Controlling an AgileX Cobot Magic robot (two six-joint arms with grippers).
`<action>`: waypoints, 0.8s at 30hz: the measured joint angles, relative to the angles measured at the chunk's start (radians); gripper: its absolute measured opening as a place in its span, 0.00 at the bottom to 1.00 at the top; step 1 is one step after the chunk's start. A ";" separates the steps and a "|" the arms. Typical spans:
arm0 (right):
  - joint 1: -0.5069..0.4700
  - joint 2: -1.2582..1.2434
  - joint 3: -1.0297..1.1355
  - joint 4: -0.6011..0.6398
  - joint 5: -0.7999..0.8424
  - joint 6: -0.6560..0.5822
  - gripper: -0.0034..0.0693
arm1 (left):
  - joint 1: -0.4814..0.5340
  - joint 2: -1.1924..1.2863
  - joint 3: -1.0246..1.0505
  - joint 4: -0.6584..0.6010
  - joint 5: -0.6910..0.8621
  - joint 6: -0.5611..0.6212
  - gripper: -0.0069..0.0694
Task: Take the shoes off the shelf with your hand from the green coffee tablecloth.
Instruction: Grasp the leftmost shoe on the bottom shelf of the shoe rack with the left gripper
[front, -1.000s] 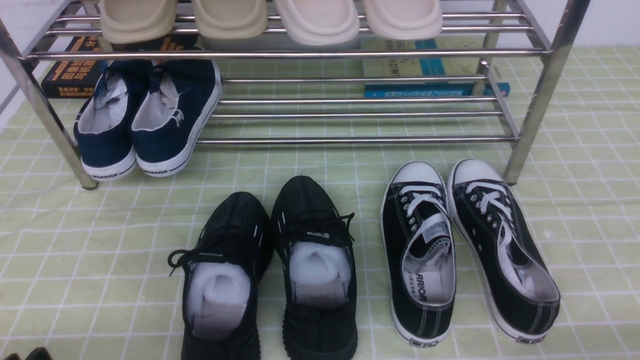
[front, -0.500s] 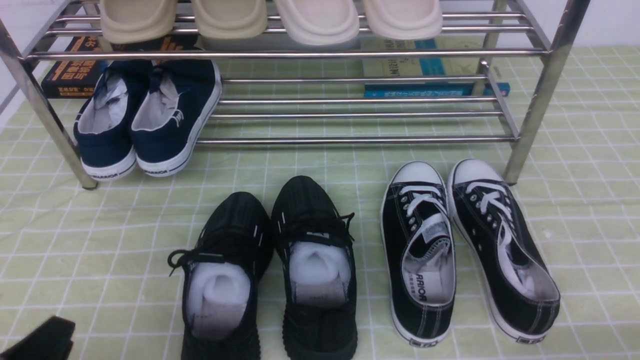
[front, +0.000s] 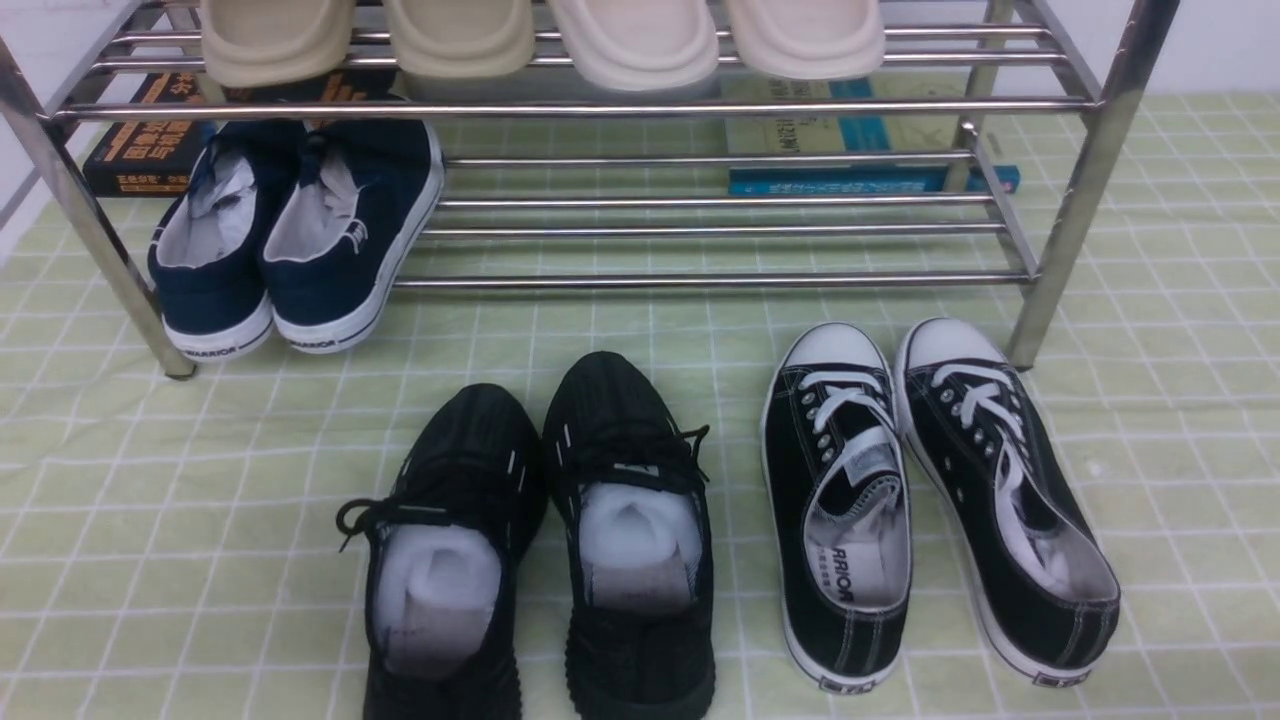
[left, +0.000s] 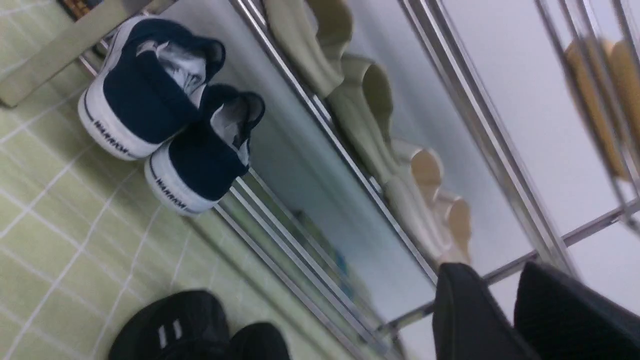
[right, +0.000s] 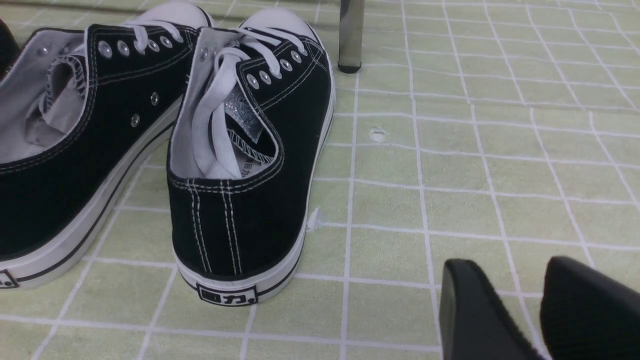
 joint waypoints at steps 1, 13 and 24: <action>0.000 0.000 0.000 0.000 0.000 0.000 0.37 | 0.000 0.065 -0.040 0.012 0.047 0.012 0.28; 0.000 0.000 0.000 0.000 0.000 0.000 0.37 | 0.031 0.874 -0.701 0.582 0.721 0.095 0.09; 0.000 0.000 0.000 0.000 0.000 0.000 0.37 | 0.215 1.242 -1.042 0.396 0.801 0.334 0.11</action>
